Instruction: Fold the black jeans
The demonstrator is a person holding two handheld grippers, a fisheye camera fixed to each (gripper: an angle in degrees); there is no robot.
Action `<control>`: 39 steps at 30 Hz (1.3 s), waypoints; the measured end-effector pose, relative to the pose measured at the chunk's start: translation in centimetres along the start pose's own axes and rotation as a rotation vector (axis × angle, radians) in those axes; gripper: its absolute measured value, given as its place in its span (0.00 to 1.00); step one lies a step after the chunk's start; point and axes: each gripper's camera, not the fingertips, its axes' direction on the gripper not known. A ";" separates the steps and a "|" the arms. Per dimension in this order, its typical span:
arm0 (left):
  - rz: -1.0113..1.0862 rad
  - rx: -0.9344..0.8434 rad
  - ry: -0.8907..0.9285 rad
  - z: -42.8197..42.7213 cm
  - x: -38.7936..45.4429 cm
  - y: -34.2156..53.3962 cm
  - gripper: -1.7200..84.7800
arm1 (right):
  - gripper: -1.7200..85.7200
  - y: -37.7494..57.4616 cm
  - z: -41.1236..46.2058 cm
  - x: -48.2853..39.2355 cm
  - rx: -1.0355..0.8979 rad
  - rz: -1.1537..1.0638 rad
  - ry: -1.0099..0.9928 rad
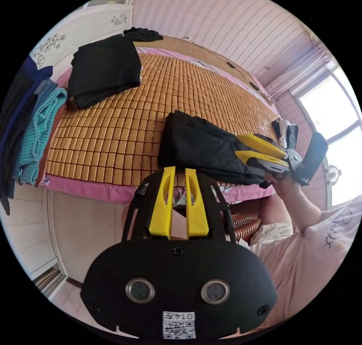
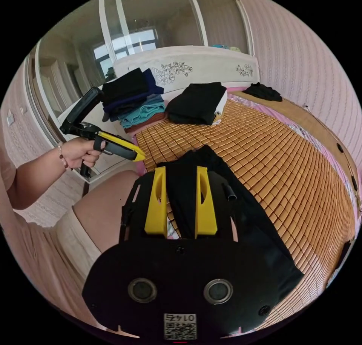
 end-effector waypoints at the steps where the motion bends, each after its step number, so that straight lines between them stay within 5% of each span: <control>1: 0.000 0.009 0.003 0.0 -0.3 0.3 0.08 | 0.15 0.0 -0.4 -0.4 0.020 -0.011 0.018; 16: 0.045 -0.120 -0.132 3.6 -0.5 0.6 0.13 | 0.16 -3.7 2.4 -2.9 -0.260 -0.031 0.134; 23: 0.414 0.046 -0.446 0.5 6.0 2.7 0.08 | 0.15 -7.5 1.1 -4.3 -0.259 -0.019 0.143; 28: 0.502 0.349 -0.456 -2.0 7.9 3.7 0.07 | 0.16 -10.6 -1.4 -5.1 -0.140 0.068 0.165; 34: 0.238 -0.002 -0.387 3.9 1.6 1.7 0.07 | 0.11 -14.6 -3.0 -4.5 -0.174 0.111 0.128; 39: 0.194 0.019 -0.280 4.3 0.6 1.8 0.06 | 0.02 -14.8 -8.5 -2.4 -0.166 0.144 0.375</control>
